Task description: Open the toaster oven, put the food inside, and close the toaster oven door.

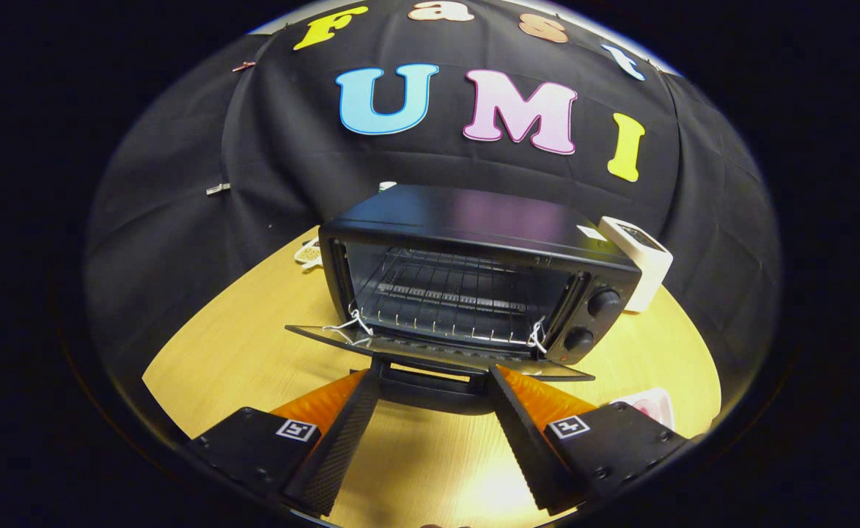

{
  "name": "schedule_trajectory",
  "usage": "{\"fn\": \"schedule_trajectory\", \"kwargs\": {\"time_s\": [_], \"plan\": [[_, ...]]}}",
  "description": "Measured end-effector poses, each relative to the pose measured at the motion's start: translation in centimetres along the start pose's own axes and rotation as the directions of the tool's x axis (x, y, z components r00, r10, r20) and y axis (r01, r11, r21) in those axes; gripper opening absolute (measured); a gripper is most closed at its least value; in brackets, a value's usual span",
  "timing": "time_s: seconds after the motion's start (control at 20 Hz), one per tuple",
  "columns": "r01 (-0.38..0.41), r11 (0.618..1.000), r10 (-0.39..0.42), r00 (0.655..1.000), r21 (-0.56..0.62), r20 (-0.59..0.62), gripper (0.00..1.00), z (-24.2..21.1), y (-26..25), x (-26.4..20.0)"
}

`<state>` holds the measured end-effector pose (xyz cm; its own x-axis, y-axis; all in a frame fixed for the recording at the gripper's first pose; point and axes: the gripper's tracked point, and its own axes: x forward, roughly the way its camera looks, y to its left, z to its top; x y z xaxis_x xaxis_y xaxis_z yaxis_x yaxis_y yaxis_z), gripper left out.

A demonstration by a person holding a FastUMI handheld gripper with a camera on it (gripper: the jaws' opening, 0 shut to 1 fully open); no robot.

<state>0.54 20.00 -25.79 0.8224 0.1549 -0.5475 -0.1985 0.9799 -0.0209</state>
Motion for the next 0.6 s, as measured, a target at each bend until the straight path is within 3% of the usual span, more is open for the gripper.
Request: {"fn": "schedule_trajectory", "kwargs": {"time_s": [0.2, 0.35, 0.6], "plan": [[-0.037, 0.999, 0.04, 0.991, 0.025, -0.127, 0.98, -4.8, 0.8, -0.3], [-0.059, 0.996, 0.077, 0.956, 0.072, -0.284, 0.99, -9.6, 0.9, -0.5], [-0.117, 0.992, 0.125, 0.961, 0.048, -0.245, 0.99, -8.6, 0.0, -2.8]]}}
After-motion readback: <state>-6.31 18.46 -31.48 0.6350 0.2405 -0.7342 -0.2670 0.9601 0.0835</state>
